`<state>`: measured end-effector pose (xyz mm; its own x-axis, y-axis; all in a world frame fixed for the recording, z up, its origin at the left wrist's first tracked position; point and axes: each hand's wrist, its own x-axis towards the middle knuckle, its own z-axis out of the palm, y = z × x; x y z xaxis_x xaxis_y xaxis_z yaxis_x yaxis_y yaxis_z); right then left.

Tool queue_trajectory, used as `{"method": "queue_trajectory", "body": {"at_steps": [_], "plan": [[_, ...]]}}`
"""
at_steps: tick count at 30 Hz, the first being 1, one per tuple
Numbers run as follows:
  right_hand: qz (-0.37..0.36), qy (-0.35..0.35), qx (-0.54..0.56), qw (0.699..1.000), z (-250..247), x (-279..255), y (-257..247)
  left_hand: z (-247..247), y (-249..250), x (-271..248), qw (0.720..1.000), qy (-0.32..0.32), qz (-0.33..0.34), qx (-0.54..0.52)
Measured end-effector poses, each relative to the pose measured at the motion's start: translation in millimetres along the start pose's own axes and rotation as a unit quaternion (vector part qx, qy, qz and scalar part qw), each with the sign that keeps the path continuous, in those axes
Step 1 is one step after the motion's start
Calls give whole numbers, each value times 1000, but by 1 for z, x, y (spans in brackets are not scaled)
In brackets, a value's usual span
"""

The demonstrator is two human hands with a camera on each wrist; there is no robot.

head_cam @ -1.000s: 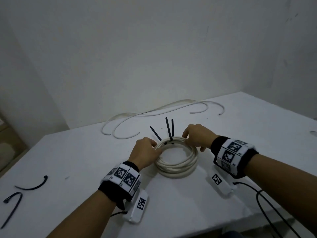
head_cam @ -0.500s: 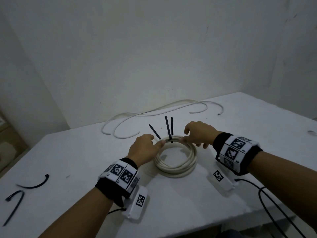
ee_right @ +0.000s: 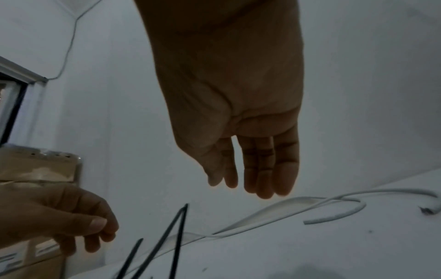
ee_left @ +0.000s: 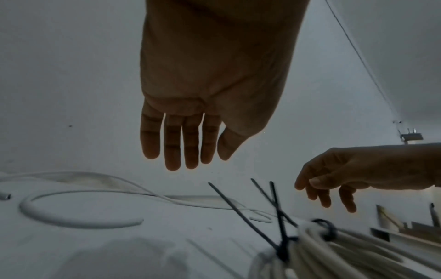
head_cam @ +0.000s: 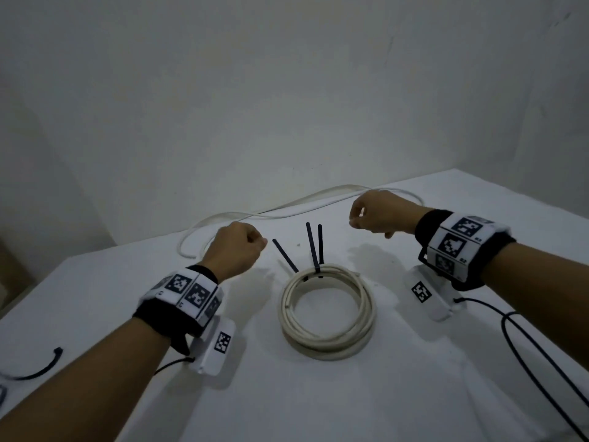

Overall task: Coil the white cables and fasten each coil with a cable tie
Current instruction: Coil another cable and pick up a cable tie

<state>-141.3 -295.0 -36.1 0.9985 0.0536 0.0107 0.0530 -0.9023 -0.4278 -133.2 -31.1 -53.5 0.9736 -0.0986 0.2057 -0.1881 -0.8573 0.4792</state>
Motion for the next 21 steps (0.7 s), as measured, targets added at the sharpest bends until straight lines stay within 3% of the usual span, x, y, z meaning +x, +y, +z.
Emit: {"method": "queue_trajectory", "body": {"at_steps": [4, 12, 19, 21], "plan": [[-28, 6, -43, 999, 2, 61, 8, 6, -9, 61, 997, -51, 19, 60], [-67, -50, -132, 988, 35, 177, 6, 46, -25, 170, 971, -138, 43, 193], [-79, -131, -250, 956, 66, 241, -12, 91, -29, 212, 942, -228, 36, 242], [-77, -149, -279, 946, 72, 247, -16, 97, -30, 217, 936, -226, 54, 264]]}}
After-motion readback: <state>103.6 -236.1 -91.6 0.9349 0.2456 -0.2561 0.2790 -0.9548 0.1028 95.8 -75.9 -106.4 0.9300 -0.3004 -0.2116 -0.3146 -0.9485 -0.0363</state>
